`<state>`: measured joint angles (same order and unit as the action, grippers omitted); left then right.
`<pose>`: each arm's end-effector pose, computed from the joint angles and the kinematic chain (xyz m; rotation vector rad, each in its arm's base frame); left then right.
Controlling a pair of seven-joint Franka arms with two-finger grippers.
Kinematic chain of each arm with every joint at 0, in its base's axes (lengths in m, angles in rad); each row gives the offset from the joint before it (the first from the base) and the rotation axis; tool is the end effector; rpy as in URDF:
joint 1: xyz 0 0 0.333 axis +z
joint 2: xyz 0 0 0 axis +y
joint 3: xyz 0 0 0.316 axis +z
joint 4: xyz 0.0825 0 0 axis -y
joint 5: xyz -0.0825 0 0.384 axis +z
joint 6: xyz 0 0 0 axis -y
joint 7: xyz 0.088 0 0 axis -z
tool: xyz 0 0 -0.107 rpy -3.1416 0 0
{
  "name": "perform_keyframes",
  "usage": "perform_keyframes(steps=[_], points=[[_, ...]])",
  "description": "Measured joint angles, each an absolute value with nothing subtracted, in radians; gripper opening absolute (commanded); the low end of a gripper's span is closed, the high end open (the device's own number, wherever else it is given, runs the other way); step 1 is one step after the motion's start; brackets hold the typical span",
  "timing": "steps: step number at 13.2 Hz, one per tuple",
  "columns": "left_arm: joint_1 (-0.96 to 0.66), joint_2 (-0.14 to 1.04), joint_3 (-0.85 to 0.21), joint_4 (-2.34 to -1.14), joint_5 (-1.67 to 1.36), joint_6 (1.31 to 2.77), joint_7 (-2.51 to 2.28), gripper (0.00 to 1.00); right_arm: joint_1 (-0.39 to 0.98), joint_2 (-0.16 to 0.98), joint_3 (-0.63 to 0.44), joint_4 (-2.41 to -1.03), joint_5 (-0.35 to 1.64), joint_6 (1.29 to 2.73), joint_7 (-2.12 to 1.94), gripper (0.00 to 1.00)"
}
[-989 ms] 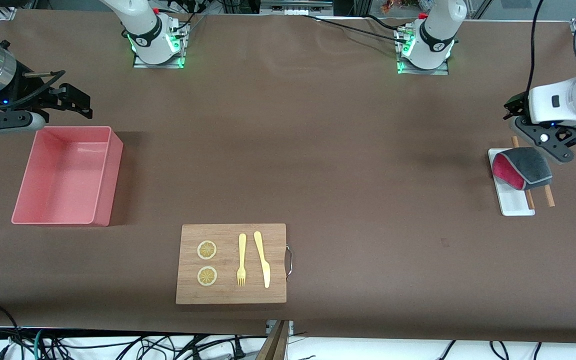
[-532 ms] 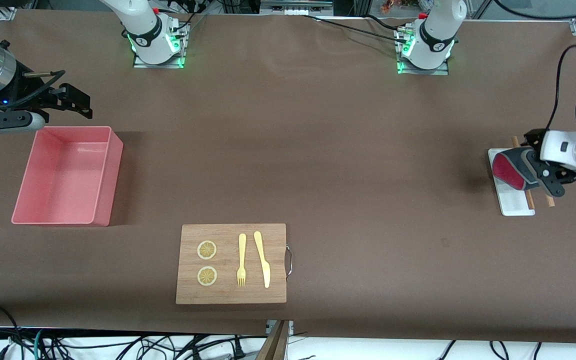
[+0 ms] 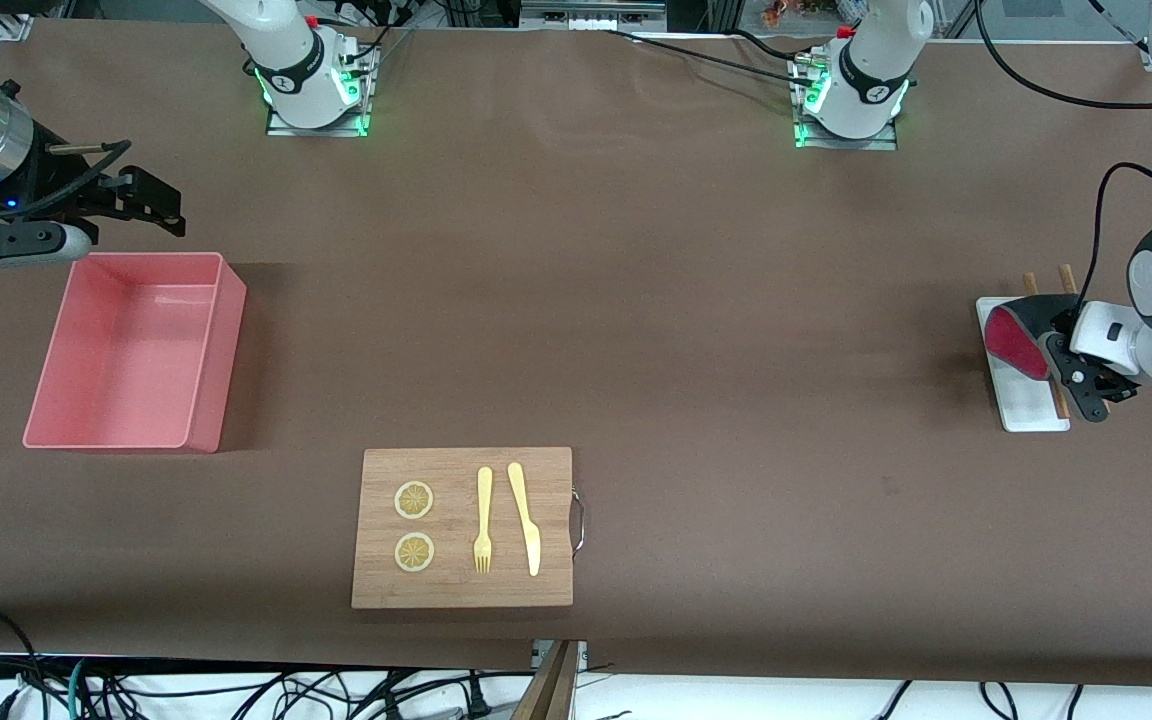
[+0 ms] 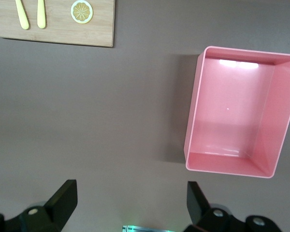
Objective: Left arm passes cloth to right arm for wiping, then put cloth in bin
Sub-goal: 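Lower the left gripper onto the grey cloth and grasp it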
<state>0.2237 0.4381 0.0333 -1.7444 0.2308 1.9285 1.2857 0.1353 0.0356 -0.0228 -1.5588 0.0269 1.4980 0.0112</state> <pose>0.6056 0.1739 0.3074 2.5931 -1.6600 -0.5193 0.5529 0.0658 0.6043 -3.1137 -0.1588 0.1526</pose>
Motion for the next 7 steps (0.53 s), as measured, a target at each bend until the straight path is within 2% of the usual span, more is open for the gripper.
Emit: perform_keyframes(steps=[5,6,7], points=[[0.228,0.444,0.034,-1.745,0.231,1.932,1.304,0.57,0.135,0.037,-0.023,-1.559,0.027,1.491,0.011,1.00],[0.229,0.448,0.034,-1.745,0.231,1.932,1.305,0.48,0.135,0.037,-0.023,-1.559,0.027,1.491,0.011,1.00],[0.230,0.452,0.034,-1.745,0.231,1.932,1.306,0.34,0.135,0.037,-0.023,-1.559,0.027,1.491,0.011,1.00]])
